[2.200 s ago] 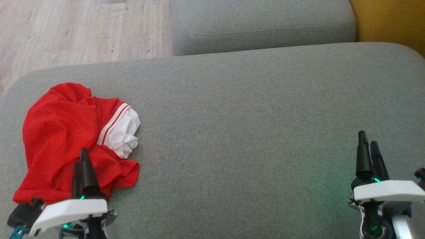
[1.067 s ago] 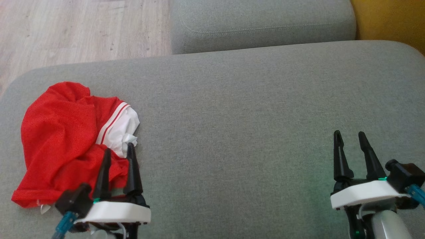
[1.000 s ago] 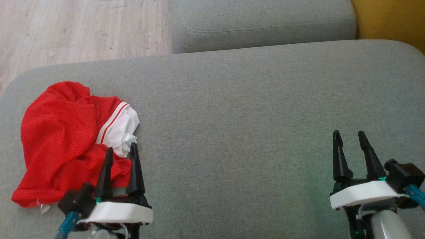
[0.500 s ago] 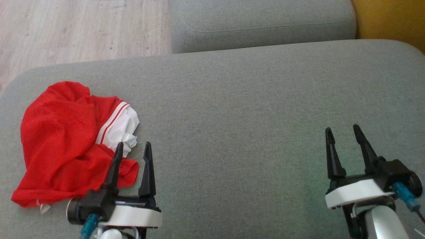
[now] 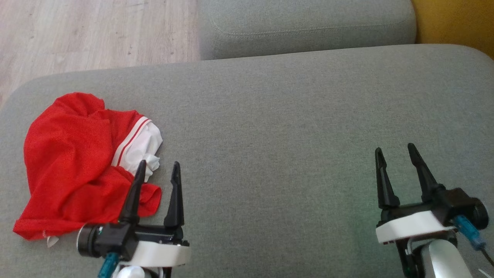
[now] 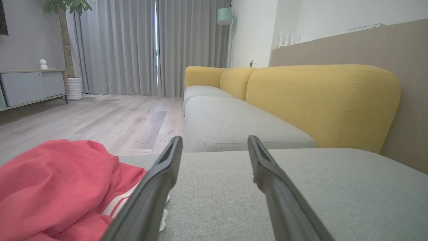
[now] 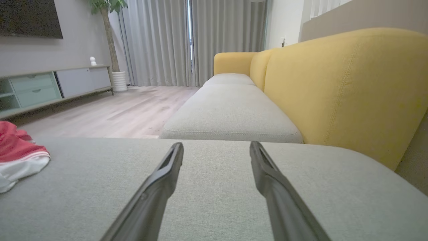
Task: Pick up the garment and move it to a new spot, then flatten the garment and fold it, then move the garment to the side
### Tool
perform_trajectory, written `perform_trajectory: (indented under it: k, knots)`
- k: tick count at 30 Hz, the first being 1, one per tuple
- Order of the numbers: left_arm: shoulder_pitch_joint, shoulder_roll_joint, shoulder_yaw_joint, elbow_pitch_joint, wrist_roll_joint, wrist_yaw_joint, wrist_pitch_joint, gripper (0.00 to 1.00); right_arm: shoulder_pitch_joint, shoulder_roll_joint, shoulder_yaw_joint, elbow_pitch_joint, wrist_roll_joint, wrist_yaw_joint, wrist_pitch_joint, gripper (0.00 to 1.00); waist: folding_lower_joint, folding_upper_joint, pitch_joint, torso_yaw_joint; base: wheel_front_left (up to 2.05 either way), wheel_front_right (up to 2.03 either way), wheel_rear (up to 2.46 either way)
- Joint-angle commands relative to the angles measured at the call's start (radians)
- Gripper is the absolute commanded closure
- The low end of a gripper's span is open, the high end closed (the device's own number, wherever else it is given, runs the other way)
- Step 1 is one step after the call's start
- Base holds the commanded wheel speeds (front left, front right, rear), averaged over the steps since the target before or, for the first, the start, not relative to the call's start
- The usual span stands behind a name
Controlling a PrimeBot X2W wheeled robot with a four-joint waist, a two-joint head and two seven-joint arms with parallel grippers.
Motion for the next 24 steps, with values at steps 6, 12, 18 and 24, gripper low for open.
perform_trajectory:
  k: [6, 12, 18, 24]
  knots:
    - [-0.03, -0.001, 0.062, -0.03, -0.084, -0.03, -0.019, 0.0, -0.037, -0.009, 0.058, -0.004, 0.23, -0.001, -0.02, 0.0, -0.0001, 0.0, -0.005, 0.0, 0.0, 0.0, 0.0]
    - [-0.025, -0.001, 0.059, 0.004, -0.128, -0.033, -0.019, 0.0, -0.022, -0.009, 0.092, 0.012, 0.38, -0.001, -0.02, 0.0, -0.0001, 0.0, -0.009, -0.003, 0.0, 0.0, 0.0]
    - [-0.025, -0.001, 0.045, 0.041, -0.122, -0.033, -0.019, 0.0, -0.024, -0.009, 0.1, 0.04, 0.381, -0.001, -0.02, 0.0, -0.0001, 0.0, -0.013, -0.006, 0.0, 0.0, 0.0]
    - [-0.03, -0.002, 0.031, 0.074, -0.126, -0.032, -0.019, 0.0, -0.028, -0.009, 0.101, 0.057, 0.384, -0.001, -0.02, 0.0, -0.0001, 0.0, -0.016, -0.005, 0.0, 0.0, 0.0]
